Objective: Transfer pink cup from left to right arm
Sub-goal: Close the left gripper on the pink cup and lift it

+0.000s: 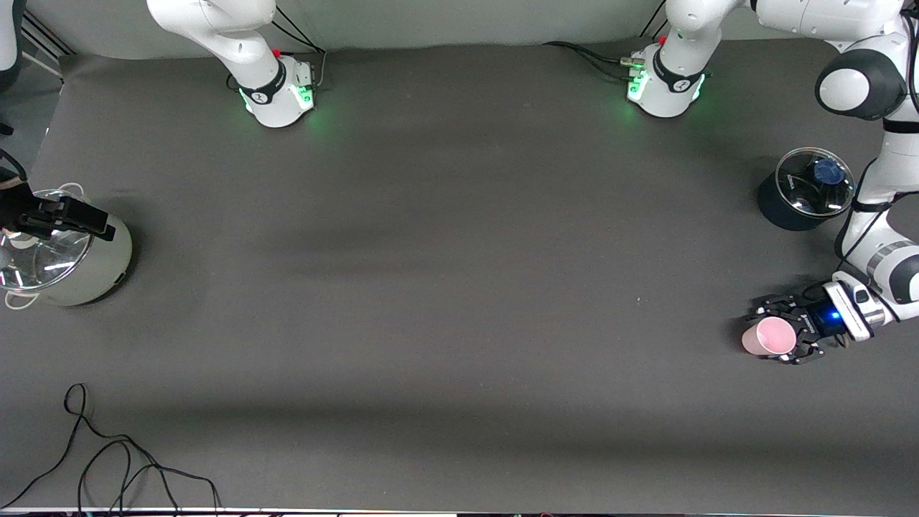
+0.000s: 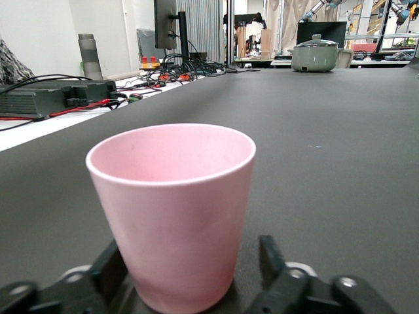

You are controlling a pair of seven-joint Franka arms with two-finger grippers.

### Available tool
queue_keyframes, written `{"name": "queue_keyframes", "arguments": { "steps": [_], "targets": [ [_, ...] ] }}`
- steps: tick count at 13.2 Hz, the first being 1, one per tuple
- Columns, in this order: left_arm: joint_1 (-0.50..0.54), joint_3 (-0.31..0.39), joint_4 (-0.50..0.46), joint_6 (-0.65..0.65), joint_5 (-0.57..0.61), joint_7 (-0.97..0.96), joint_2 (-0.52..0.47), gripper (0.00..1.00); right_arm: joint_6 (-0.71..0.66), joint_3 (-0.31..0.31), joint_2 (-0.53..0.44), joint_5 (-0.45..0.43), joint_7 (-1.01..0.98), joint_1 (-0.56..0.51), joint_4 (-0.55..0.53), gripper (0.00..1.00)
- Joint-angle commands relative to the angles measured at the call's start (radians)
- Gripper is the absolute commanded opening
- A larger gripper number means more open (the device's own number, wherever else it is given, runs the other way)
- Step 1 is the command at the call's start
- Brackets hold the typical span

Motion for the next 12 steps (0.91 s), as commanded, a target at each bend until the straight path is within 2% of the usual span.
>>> {"name": "queue_keyframes", "arguments": {
  "steps": [1,2,5,10,12],
  "targets": [
    [-0.01,0.006,-0.017,0.015,-0.029,0.034,-0.009,0.58,-0.017,-0.004,-0.004,0.016,-0.022,-0.002,0.012,1.0],
    [-0.01,0.007,-0.017,0.022,-0.028,0.031,-0.014,0.54,-0.017,-0.004,-0.004,0.016,-0.022,-0.002,0.012,1.0],
    [-0.011,0.007,-0.014,0.024,-0.028,0.01,-0.032,0.51,-0.017,-0.004,-0.004,0.016,-0.022,-0.002,0.012,1.0],
    [-0.042,0.006,-0.009,0.024,-0.02,-0.202,-0.115,0.47,-0.017,-0.004,-0.004,0.016,-0.022,-0.002,0.012,1.0],
    [-0.074,0.007,-0.018,0.021,-0.014,-0.303,-0.182,0.44,-0.019,-0.006,-0.004,0.016,-0.023,-0.003,0.012,1.0]
  ]
}}
